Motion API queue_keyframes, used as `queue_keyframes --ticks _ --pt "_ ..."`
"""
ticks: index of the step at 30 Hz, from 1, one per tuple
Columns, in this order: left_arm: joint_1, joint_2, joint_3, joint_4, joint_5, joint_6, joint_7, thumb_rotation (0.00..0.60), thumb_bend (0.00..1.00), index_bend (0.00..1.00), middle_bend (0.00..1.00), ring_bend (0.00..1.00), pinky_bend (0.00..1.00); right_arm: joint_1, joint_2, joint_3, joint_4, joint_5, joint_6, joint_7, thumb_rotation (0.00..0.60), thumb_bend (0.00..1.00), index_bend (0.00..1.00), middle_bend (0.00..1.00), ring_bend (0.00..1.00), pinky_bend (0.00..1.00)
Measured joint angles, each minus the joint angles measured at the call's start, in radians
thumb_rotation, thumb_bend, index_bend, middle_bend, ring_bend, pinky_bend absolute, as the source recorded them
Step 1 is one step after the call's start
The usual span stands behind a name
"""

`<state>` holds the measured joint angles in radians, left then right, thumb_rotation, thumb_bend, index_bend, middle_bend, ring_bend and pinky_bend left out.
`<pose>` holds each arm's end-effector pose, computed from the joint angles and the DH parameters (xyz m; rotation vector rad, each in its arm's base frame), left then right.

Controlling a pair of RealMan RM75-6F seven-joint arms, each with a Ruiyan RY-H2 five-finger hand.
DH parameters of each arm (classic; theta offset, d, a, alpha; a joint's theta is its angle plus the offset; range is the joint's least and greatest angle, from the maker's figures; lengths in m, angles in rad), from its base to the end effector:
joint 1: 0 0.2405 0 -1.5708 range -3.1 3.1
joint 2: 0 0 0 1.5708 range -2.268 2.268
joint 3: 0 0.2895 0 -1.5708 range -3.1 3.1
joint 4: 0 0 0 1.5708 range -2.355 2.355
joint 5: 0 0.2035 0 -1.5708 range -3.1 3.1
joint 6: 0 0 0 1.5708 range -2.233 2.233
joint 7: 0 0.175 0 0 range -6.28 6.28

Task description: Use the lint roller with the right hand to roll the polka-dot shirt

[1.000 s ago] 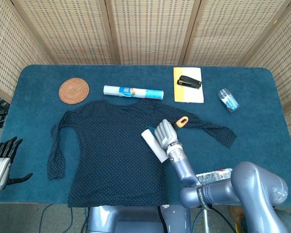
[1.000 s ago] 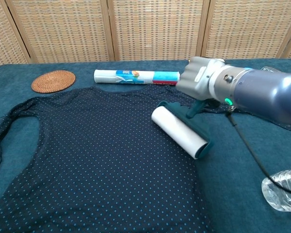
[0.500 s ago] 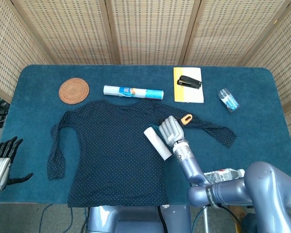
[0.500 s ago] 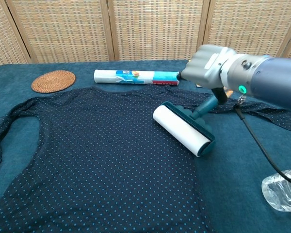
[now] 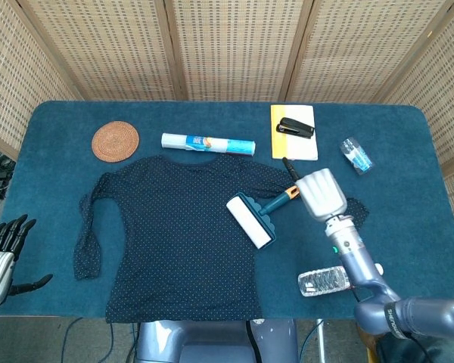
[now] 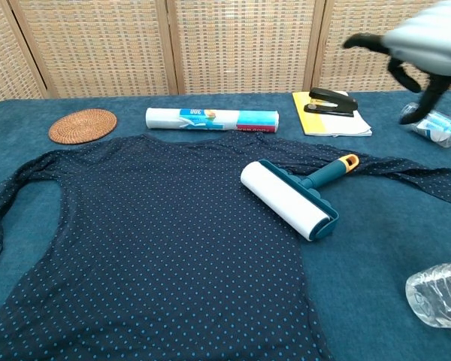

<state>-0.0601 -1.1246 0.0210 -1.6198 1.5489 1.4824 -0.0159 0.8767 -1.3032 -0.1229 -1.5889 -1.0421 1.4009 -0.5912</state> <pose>-0.3401 0.1904 0.1617 -1.4423 -0.9771 -0.8865 -0.1806 -0.4031 0.0968 1.7294 -0.3627 0.7268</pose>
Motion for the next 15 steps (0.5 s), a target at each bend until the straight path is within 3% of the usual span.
queue_keyframes --ticks 1,3,7,15 --pt "0.002 -0.002 0.003 0.002 0.007 0.004 0.002 0.6 0.0 0.0 0.0 0.0 0.0 -0.049 0.013 -0.011 0.022 -0.028 0.016 0.071 0.6 0.0 0.0 0.14 0.08 0.13" --pt "0.004 -0.005 0.006 0.003 0.014 0.008 0.007 0.6 0.0 0.0 0.0 0.0 0.0 -0.125 0.033 -0.026 0.047 -0.059 0.034 0.163 0.6 0.0 0.0 0.02 0.0 0.0" --pt "0.008 -0.009 0.01 0.003 0.026 0.018 0.018 0.6 0.0 0.0 0.0 0.0 0.0 -0.267 0.088 -0.054 0.059 -0.1 0.067 0.298 0.6 0.0 0.0 0.0 0.0 0.0" --pt "0.011 -0.018 0.013 0.009 0.041 0.029 0.03 0.6 0.0 0.0 0.0 0.0 0.0 -0.412 0.134 -0.074 0.009 -0.184 0.147 0.377 0.6 0.0 0.0 0.0 0.0 0.0"
